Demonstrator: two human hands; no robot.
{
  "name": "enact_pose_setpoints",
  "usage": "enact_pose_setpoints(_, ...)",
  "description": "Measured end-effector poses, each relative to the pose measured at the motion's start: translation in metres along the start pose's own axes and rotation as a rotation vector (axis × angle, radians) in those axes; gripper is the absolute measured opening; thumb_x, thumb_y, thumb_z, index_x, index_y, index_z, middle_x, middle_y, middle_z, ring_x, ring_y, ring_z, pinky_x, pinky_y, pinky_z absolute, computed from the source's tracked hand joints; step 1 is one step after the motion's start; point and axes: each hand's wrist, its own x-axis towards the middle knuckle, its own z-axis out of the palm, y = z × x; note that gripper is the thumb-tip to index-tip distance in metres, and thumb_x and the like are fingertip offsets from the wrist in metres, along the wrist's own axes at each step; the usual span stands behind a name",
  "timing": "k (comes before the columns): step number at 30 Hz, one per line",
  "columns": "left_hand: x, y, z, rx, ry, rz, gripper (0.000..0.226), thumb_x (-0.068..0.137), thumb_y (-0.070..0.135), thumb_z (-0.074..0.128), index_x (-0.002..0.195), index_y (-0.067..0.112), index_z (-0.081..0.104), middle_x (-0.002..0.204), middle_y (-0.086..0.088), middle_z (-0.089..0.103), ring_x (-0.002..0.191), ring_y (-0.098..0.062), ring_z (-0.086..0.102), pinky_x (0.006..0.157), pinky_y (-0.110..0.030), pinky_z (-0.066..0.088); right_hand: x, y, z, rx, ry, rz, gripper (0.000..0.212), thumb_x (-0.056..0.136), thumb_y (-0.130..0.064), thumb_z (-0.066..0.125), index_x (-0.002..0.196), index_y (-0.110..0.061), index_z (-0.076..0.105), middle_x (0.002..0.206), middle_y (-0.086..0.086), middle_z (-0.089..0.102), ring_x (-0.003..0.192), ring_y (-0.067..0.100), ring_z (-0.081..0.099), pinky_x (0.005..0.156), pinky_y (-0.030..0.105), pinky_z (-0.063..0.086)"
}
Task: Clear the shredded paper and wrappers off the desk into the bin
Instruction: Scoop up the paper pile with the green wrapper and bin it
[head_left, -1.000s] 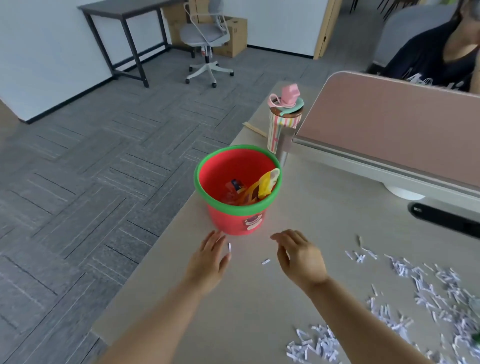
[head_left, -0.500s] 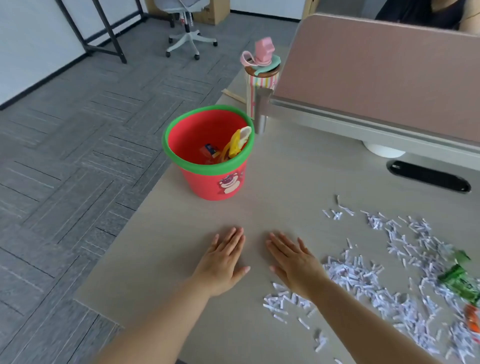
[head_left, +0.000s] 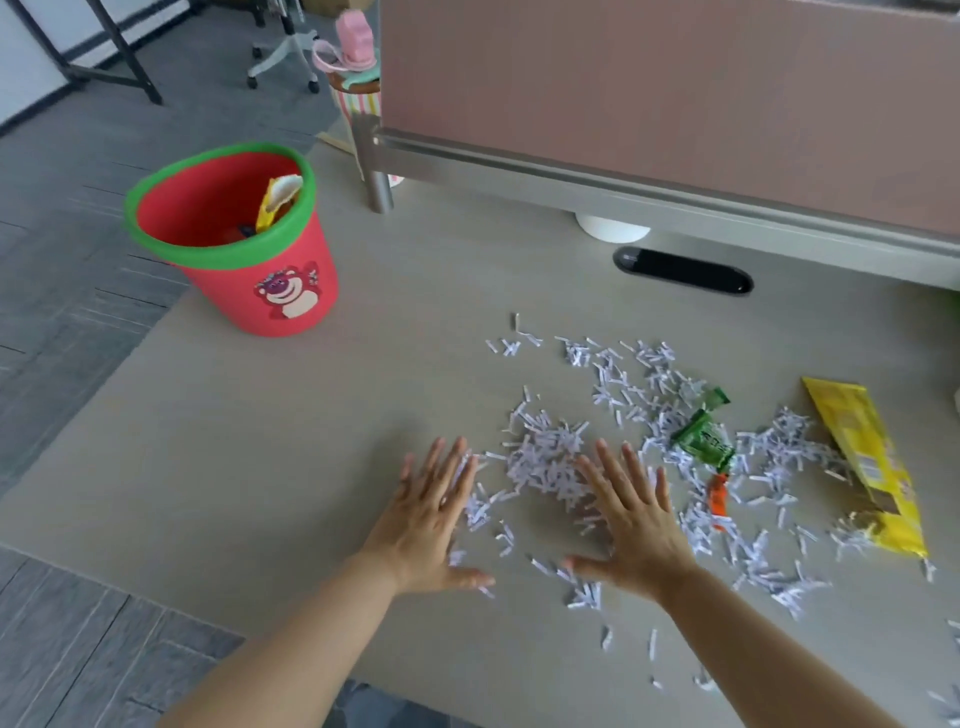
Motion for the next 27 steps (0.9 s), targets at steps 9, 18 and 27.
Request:
enact_pose_setpoints(9,0.024,0.025,-0.002,0.041,-0.088,-0.112,0.109,0.059,0.090,-0.006,0.137,0.018,-0.029,0.144,-0.002,-0.036,0.135,-0.026,-0.024,0.105,-0.059,-0.003,0.000,-0.006,0.013,-0.086,-0.026,-0.036,0.105,0.060,-0.091,0.009,0.141,-0.029,-0.015,0.151,-0.001,-0.022,0.137,0.025,-0.019,0.109,0.054,-0.011)
enact_pose_setpoints(18,0.068,0.007,-0.013,-0.036,0.073,-0.041,0.099,0.073,0.082,0.004,0.143,0.012,-0.004,0.152,-0.008,0.008,0.138,-0.020,0.001,0.106,-0.053,-0.001,0.048,-0.001,-0.019,0.112,0.066,-0.010,0.095,0.067,-0.084,0.010,0.144,-0.027,0.005,0.153,0.002,0.000,0.139,0.023,-0.006,0.110,0.050,-0.003)
enact_pose_setpoints(27,0.036,0.036,0.006,0.077,-0.010,0.067,0.119,0.057,0.094,0.018,0.146,0.017,0.002,0.153,-0.005,0.001,0.137,-0.039,0.003,0.092,-0.072,0.002,-0.101,0.036,0.017,-0.015,-0.040,-0.107,0.112,0.055,-0.090,0.040,0.144,-0.028,0.012,0.153,0.004,0.004,0.139,0.032,0.004,0.108,0.056,0.005)
